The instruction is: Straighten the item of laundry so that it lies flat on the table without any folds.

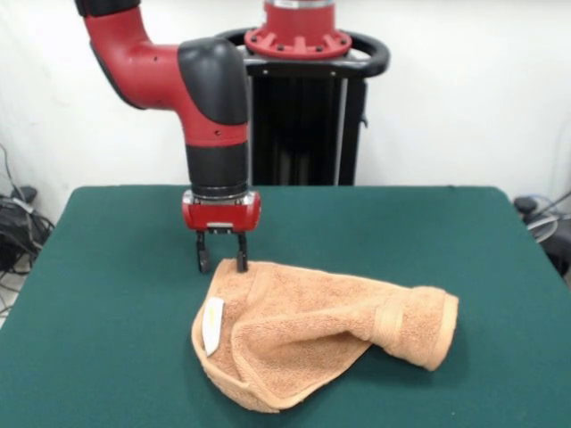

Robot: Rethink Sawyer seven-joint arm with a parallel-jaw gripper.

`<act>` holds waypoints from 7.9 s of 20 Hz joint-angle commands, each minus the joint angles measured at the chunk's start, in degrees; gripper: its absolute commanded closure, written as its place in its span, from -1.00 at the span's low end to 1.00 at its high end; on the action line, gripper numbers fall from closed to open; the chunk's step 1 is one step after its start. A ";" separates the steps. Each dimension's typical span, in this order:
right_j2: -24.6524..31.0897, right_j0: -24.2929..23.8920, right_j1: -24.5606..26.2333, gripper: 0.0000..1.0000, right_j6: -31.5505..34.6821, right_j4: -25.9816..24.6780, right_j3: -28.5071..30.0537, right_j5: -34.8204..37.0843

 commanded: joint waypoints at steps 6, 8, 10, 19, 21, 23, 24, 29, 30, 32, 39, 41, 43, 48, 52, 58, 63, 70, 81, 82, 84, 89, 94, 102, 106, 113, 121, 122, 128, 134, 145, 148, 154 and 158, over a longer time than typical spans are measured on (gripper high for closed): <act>2.94 0.52 14.10 1.00 10.92 0.58 -11.58 -0.51; 3.14 0.14 14.15 1.00 10.55 0.17 -11.87 0.02; 3.17 -0.23 13.91 1.00 10.13 -0.21 -11.99 0.87; 2.97 -1.84 12.04 1.00 9.33 -0.86 -10.84 5.43; 2.73 -2.13 11.43 1.00 9.29 -0.68 -10.13 6.38; 2.12 -1.79 11.03 1.00 9.33 -0.13 -9.89 7.06; 1.82 -1.62 10.83 1.00 9.35 0.15 -9.77 7.40; 0.88 -3.40 9.65 1.00 8.69 -1.27 -7.73 7.86; 0.77 -3.92 9.70 1.00 8.60 -1.89 -7.34 7.42; 0.56 -5.08 9.84 1.00 8.45 -3.19 -6.48 6.54; -0.90 -8.20 9.89 1.00 8.53 -7.84 -4.16 4.10; -0.68 -9.60 10.12 1.00 8.28 -9.35 -3.90 4.04; -0.58 -10.25 10.38 1.00 8.39 -10.54 -3.60 3.61; -1.35 -10.85 9.74 1.00 7.85 -13.87 -2.17 3.34; -1.60 -11.46 9.19 1.00 6.54 -16.95 -1.56 3.97; -3.50 -11.76 7.77 1.00 6.71 -18.83 -0.24 5.07; -4.89 -14.28 6.86 1.00 7.74 -19.31 0.62 4.68; -6.16 -17.42 5.12 1.00 7.29 -19.09 1.39 7.16; -7.57 -19.88 2.58 1.00 4.55 -19.86 1.68 11.40; -7.52 -20.15 2.34 1.00 4.33 -20.03 1.64 11.84; -7.30 -20.66 1.90 1.00 4.02 -20.44 1.54 12.89; -6.62 -21.68 1.68 1.00 4.04 -21.77 1.12 13.96; -5.54 -22.86 1.95 1.00 4.42 -22.63 0.76 14.51; -5.99 -21.19 -0.04 1.00 5.40 -22.34 0.90 16.24; -4.90 -21.64 0.74 1.00 5.31 -22.70 0.61 16.16; -6.76 -17.08 7.67 1.00 9.29 -21.73 -2.74 9.71; -10.80 -6.71 7.52 -1.00 13.12 -16.75 -3.56 4.46; -10.74 -6.15 7.56 -1.00 13.33 -16.26 -3.71 4.39; -10.36 -2.09 6.42 -1.00 13.61 -12.79 -4.76 5.93; -7.52 -0.45 -3.18 -1.00 12.61 -8.00 -1.15 15.62; -9.90 2.41 -20.22 -1.00 8.47 -5.09 2.66 33.44; -10.74 3.22 -20.89 -1.00 8.28 -5.45 1.76 35.75; -9.27 2.99 -18.96 -1.00 10.44 -5.33 2.00 32.56; -8.73 6.92 -14.12 -1.00 15.37 -3.11 0.92 27.19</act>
